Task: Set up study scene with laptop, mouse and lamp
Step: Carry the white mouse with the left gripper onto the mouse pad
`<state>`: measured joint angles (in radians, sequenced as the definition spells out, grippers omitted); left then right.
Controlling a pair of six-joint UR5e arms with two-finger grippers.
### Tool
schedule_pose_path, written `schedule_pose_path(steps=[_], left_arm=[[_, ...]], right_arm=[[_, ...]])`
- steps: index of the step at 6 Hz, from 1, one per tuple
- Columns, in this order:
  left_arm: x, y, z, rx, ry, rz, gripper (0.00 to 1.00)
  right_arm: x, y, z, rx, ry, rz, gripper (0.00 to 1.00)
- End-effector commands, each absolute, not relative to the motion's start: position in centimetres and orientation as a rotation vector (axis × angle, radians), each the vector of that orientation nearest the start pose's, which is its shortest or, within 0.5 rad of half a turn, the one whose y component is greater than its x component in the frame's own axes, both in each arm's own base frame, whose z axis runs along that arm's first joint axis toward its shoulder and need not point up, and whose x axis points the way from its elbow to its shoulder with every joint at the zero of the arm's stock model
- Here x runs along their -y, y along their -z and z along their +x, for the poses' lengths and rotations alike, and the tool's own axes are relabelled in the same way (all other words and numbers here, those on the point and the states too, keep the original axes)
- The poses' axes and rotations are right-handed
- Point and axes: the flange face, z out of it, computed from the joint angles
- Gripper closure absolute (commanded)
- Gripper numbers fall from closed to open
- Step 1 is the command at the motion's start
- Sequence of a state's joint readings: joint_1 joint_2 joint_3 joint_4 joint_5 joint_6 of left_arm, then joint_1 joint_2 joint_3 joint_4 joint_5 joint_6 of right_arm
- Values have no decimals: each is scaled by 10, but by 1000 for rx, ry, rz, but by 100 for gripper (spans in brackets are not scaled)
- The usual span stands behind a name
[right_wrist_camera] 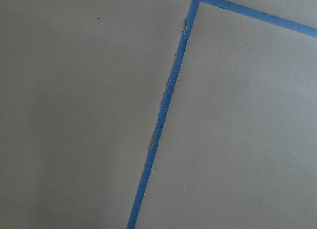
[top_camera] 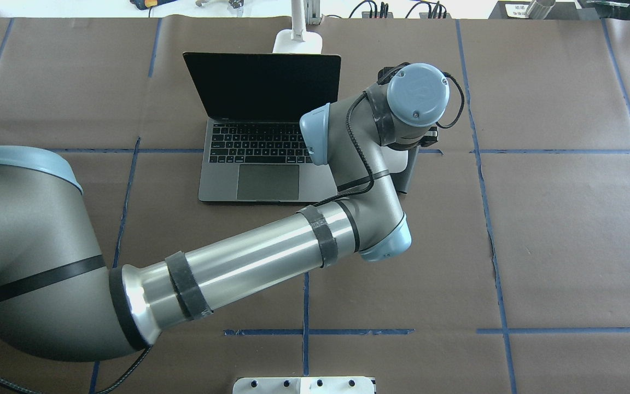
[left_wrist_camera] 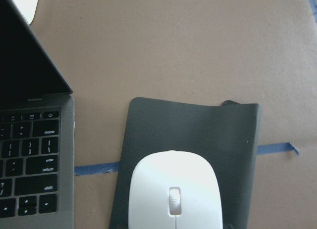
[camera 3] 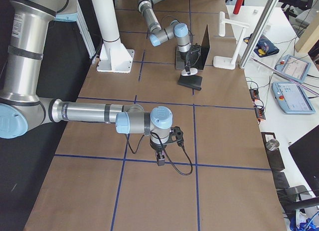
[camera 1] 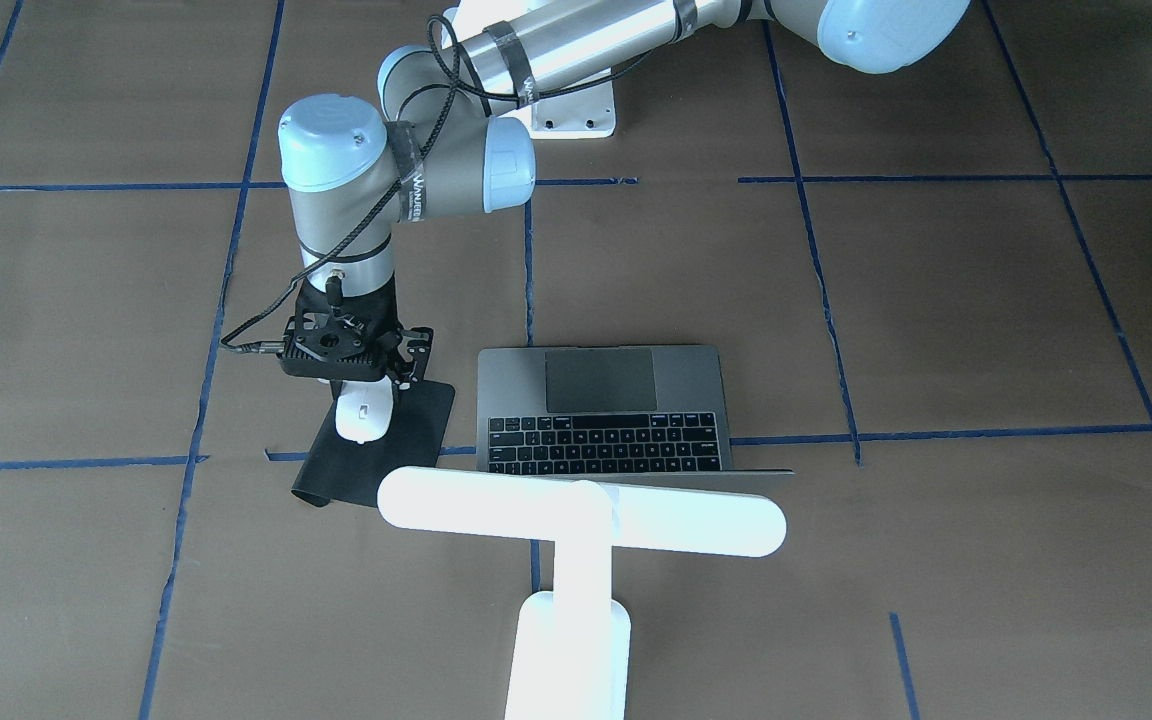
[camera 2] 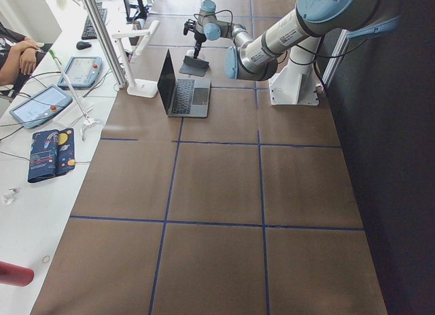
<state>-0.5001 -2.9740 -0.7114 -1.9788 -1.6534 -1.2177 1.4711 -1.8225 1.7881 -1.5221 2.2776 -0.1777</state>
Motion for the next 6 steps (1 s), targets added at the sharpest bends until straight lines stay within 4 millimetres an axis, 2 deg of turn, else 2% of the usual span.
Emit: schedule_pose_path(steps=[1, 2, 4, 5, 6], left_arm=[[551, -13, 745, -877, 143, 336, 63], [548, -17, 749, -872, 139, 332, 58], [523, -20, 768, -873, 108, 315, 45], [521, -20, 770, -874, 105, 314, 24], [520, -12, 769, -887, 103, 311, 0]], right_arm=[[391, -668, 29, 715, 266, 29, 0], [390, -669, 29, 716, 267, 29, 0], [391, -668, 29, 716, 268, 30, 0], [392, -667, 29, 716, 268, 32, 0], [393, -667, 29, 716, 269, 33, 0]])
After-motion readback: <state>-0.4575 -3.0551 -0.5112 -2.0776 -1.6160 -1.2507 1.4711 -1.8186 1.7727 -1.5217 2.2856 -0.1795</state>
